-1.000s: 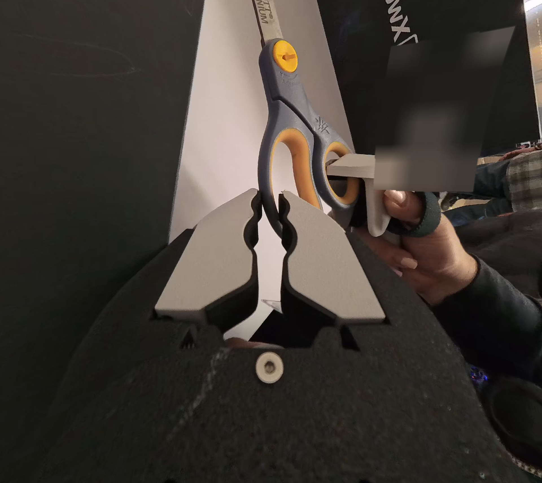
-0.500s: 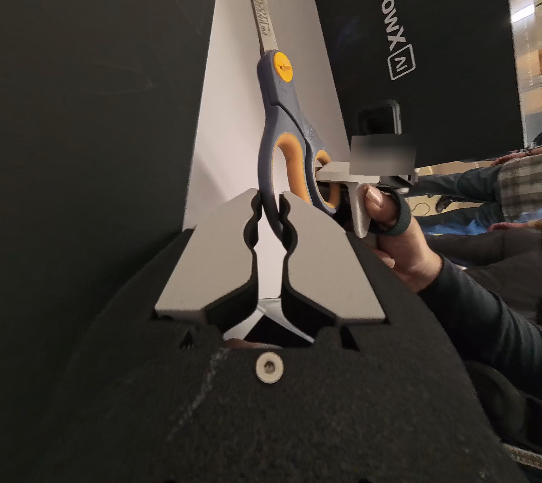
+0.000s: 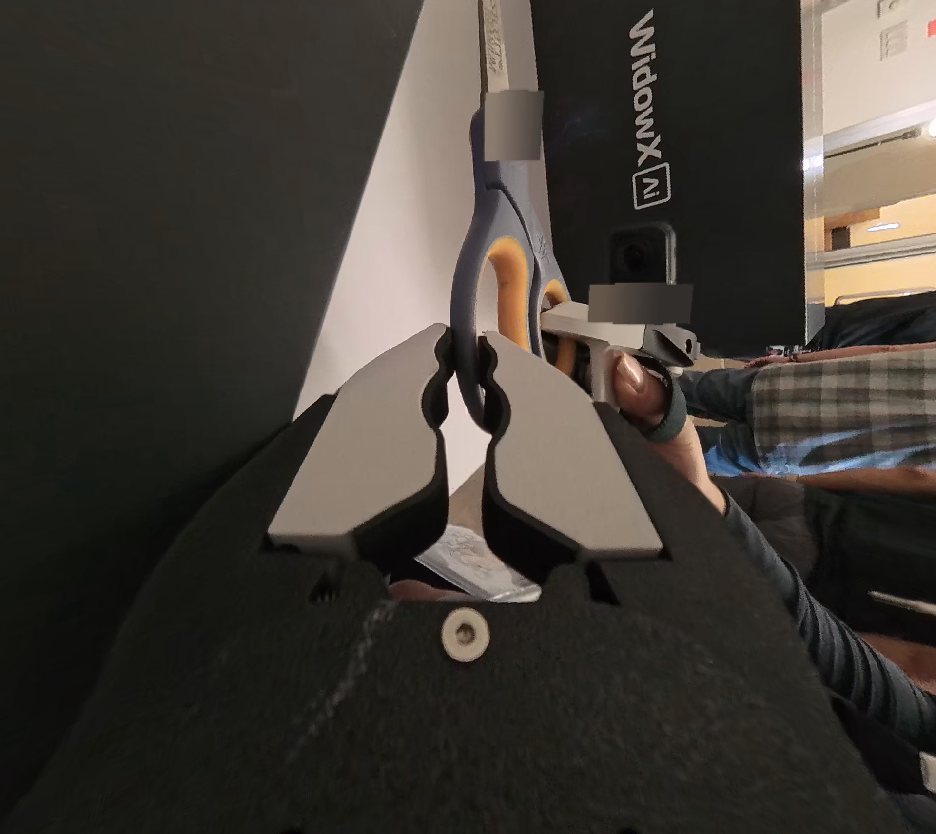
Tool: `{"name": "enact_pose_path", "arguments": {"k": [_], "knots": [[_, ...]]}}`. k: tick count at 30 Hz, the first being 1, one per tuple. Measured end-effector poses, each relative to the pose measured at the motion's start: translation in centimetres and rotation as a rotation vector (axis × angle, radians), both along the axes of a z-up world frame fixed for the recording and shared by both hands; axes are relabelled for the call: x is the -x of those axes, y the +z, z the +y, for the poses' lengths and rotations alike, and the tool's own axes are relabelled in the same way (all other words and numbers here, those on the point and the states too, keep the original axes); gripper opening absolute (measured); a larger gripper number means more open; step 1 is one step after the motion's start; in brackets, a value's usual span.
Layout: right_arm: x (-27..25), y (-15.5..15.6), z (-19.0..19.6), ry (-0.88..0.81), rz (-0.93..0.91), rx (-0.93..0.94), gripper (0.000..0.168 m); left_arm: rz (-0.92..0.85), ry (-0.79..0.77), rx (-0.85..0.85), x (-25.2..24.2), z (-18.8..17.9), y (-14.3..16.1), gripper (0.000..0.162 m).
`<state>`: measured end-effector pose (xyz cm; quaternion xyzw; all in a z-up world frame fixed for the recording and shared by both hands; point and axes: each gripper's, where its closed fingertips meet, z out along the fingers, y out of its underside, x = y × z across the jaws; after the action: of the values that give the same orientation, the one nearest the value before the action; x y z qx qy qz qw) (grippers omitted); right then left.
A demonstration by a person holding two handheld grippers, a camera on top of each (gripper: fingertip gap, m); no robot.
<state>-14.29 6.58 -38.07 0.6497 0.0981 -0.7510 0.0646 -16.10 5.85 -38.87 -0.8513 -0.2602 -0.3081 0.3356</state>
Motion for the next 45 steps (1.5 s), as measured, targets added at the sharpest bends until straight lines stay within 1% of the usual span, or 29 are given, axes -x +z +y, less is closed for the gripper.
{"name": "enact_pose_path", "arguments": {"k": [2, 5, 7, 11, 14, 16, 22, 27, 30, 31, 32, 33, 34, 36, 39, 43, 45], "knots": [[0.0, 0.1, 0.0, 0.003, 0.003, -0.007, 0.002, -0.007, -0.006, -0.004, 0.0, 0.0, 0.1, 0.008], [-0.3, 0.2, 0.1, 0.020, 0.001, -0.059, 0.002, 0.095, -0.086, -0.002, -0.3, -0.1, 0.2, 0.009], [-0.5, 0.4, 0.4, 0.016, -0.002, -0.152, 0.004, 0.134, -0.115, -0.010, -0.5, 0.0, 0.3, 0.010], [-0.9, 1.0, 0.8, 0.014, 0.031, -0.176, 0.005, 0.218, -0.167, -0.039, -0.9, 0.2, 1.1, 0.012], [-1.1, 1.6, 1.0, 0.012, 0.044, -0.161, 0.005, 0.228, -0.186, -0.059, -1.0, 0.3, 1.9, 0.013], [-1.2, 2.0, 1.2, 0.010, 0.037, -0.172, 0.006, 0.194, -0.172, -0.068, -1.2, 0.4, 2.4, 0.013], [-2.1, 2.1, 2.3, 0.022, -0.024, -0.204, 0.006, 0.171, -0.212, -0.058, -2.4, 0.8, 2.0, 0.014], [-2.9, 2.6, 3.3, 0.052, -0.062, -0.262, 0.006, 0.124, -0.212, -0.069, -3.6, 1.4, 1.8, 0.015], [-3.1, 2.6, 3.5, 0.073, -0.068, -0.254, 0.005, 0.115, -0.214, -0.068, -3.9, 1.4, 1.8, 0.015], [-3.3, 2.8, 3.2, 0.081, -0.050, -0.276, 0.003, 0.130, -0.188, -0.094, -3.6, 1.9, 2.1, 0.011], [-3.5, 3.9, 3.5, 0.040, 0.003, -0.303, 0.003, 0.137, -0.185, -0.153, -3.6, 2.6, 3.3, 0.010], [-3.8, 4.1, 3.9, 0.032, -0.015, -0.280, 0.002, 0.180, -0.220, -0.128, -3.8, 3.0, 3.3, 0.010], [-3.9, 3.9, 4.4, 0.033, -0.036, -0.264, 0.002, 0.177, -0.223, -0.108, -4.0, 3.4, 3.2, 0.011], [-4.0, 3.7, 4.9, 0.051, -0.049, -0.221, 0.002, 0.048, -0.149, -0.107, -4.2, 3.9, 3.2, 0.010], [-4.2, 3.5, 4.6, 0.071, -0.038, -0.187, 0.003, 0.070, -0.156, -0.113, -4.4, 3.7, 3.1, 0.010], [-4.4, 1.6, 3.7, 0.107, -0.031, -0.034, 0.002, -0.003, -0.139, -0.049, -4.7, 2.8, 1.6, 0.011], [-4.5, 0.7, 2.9, 0.135, -0.023, -0.002, 0.003, -0.028, -0.134, -0.014, -4.8, 2.0, 0.9, 0.011]]}}
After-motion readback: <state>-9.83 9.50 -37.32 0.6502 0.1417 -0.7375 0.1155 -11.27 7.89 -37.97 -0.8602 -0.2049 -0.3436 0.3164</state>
